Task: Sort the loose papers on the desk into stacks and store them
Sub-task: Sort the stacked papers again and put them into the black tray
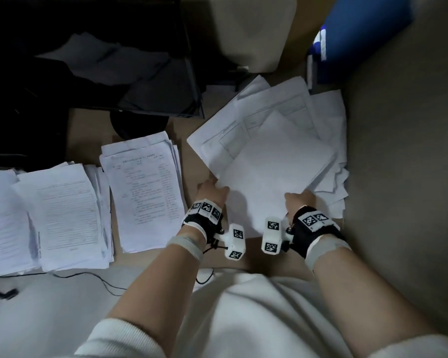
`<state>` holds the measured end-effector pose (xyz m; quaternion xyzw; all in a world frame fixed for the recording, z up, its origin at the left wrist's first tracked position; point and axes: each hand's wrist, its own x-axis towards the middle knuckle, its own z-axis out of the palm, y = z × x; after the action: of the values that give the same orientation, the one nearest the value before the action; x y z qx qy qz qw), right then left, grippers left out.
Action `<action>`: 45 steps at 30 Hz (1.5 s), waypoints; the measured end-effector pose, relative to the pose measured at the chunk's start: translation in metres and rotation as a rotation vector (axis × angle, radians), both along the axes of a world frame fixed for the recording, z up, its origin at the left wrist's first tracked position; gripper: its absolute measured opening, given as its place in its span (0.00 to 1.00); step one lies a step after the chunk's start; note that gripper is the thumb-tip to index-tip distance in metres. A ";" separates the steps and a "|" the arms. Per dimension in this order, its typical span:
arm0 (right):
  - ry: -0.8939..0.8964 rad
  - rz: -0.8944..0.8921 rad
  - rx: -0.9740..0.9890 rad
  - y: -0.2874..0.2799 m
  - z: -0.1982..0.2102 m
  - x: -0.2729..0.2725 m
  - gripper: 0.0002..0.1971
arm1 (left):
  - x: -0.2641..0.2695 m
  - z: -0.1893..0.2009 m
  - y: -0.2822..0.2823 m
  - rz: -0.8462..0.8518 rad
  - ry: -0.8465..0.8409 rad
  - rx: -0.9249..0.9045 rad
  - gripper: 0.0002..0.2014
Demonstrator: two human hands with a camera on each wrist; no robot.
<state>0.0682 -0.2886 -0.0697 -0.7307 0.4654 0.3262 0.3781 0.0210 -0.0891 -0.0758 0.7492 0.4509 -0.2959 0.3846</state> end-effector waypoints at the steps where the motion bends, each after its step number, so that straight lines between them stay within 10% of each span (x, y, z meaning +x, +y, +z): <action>1: -0.036 0.062 -0.046 -0.002 0.005 0.002 0.26 | 0.000 0.003 0.000 0.037 -0.006 -0.003 0.24; 16: -0.163 0.495 -0.202 -0.014 0.020 0.105 0.25 | 0.077 0.003 -0.032 0.390 -0.184 -0.306 0.40; 20: -0.161 0.418 -0.127 -0.017 0.003 0.124 0.42 | 0.097 -0.004 -0.037 0.411 -0.159 -0.309 0.55; 25: -0.069 0.384 -0.055 -0.018 -0.004 0.138 0.40 | 0.111 -0.015 -0.042 0.462 -0.168 -0.339 0.46; 37: 0.125 0.231 0.143 -0.015 -0.007 0.084 0.17 | 0.101 -0.017 -0.006 -0.223 -0.179 0.255 0.15; 45: 0.034 0.020 0.205 -0.007 -0.019 0.064 0.29 | 0.117 -0.022 0.010 -0.404 -0.032 0.258 0.43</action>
<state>0.1321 -0.2960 -0.0884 -0.6873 0.4285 0.3882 0.4395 0.1377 -0.0790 -0.0974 0.8717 0.3198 -0.2949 0.2258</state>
